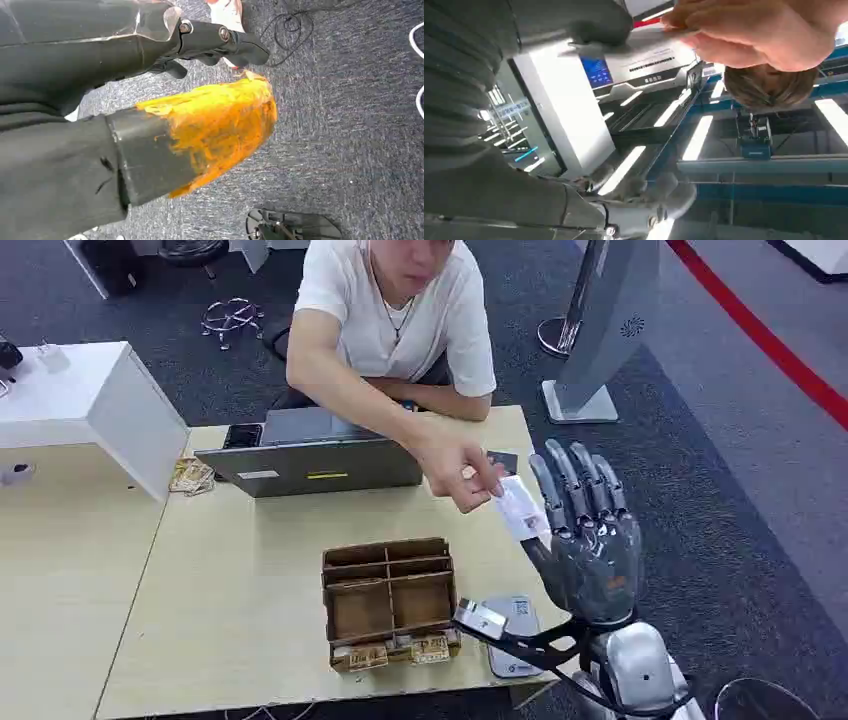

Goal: Pass the card to the sensor for recognition and then transmit it.

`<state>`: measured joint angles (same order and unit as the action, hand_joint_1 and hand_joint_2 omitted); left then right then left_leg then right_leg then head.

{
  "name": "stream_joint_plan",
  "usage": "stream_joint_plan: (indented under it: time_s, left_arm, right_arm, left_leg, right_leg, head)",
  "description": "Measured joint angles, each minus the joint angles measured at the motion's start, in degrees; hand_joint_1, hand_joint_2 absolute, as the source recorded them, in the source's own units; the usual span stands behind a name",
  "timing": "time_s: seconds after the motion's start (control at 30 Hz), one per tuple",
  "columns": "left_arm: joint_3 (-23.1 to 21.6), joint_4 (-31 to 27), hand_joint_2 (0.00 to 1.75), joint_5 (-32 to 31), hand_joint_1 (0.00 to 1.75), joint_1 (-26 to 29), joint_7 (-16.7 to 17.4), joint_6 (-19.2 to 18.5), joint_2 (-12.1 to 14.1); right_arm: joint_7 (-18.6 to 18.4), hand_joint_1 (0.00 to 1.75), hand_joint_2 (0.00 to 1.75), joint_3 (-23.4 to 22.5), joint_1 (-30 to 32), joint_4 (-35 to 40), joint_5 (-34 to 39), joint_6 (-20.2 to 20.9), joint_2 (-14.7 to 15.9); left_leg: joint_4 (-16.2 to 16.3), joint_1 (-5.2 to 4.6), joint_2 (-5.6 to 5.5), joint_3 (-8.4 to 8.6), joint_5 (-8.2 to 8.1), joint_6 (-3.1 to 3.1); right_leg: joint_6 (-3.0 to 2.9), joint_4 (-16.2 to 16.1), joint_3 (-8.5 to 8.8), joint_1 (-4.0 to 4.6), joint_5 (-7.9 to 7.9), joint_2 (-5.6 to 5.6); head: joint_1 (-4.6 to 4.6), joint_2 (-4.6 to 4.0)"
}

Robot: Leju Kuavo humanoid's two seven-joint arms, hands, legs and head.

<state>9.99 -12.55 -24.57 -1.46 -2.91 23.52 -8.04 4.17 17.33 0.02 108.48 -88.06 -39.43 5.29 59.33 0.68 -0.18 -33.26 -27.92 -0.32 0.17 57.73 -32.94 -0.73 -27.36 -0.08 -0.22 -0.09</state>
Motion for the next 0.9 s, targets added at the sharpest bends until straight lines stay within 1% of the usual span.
stream_joint_plan:
  time_s: [0.27, 0.5, 0.7, 0.9]
  left_arm:
    - [0.0, 0.0, 0.0, -0.3, 0.0, 0.0, 0.0, 0.0, 0.0]
    - [0.0, 0.0, 0.0, -0.6, 0.0, 0.0, 0.0, 0.0, 0.0]
    - [0.0, 0.0, 0.0, -0.6, 0.0, 0.0, 0.0, 0.0, 0.0]
    - [0.1, 0.0, 0.0, -0.8, 0.0, 0.0, 0.0, 0.0, 0.0]
  right_arm:
    - [-0.2, 1.75, 1.75, 0.6, 0.0, 0.0, 2.0, 0.0, 0.0]
    - [1.5, 1.75, 1.75, 0.8, 0.0, 0.0, 4.7, -0.1, -0.2]
    - [3.7, 1.75, 1.75, 0.8, 0.0, -0.3, 9.2, -0.1, -0.5]
    - [4.2, 1.75, 1.75, 1.9, 0.5, -1.0, 15.7, -0.1, -0.5]
  left_leg:
    - [0.0, 0.0, 0.0, 0.0, 0.0, 0.0]
    - [0.0, 0.0, 0.0, 0.0, 0.0, 0.0]
    - [0.0, 0.0, 0.0, 0.0, 0.0, 0.0]
    - [0.0, 0.0, 0.0, 0.0, 0.0, 0.0]
  right_leg:
    - [0.0, 0.0, 0.0, 0.0, 0.0, 0.0]
    - [0.0, 0.0, 0.0, 0.0, 0.0, 0.0]
    - [0.0, 0.0, 0.0, 0.0, 0.0, 0.0]
    - [0.0, 0.0, 0.0, 0.0, 0.0, 0.0]
  head:
    - [0.0, 0.0]
    - [0.0, 0.0]
    - [0.0, 0.0]
    - [0.0, 0.0]
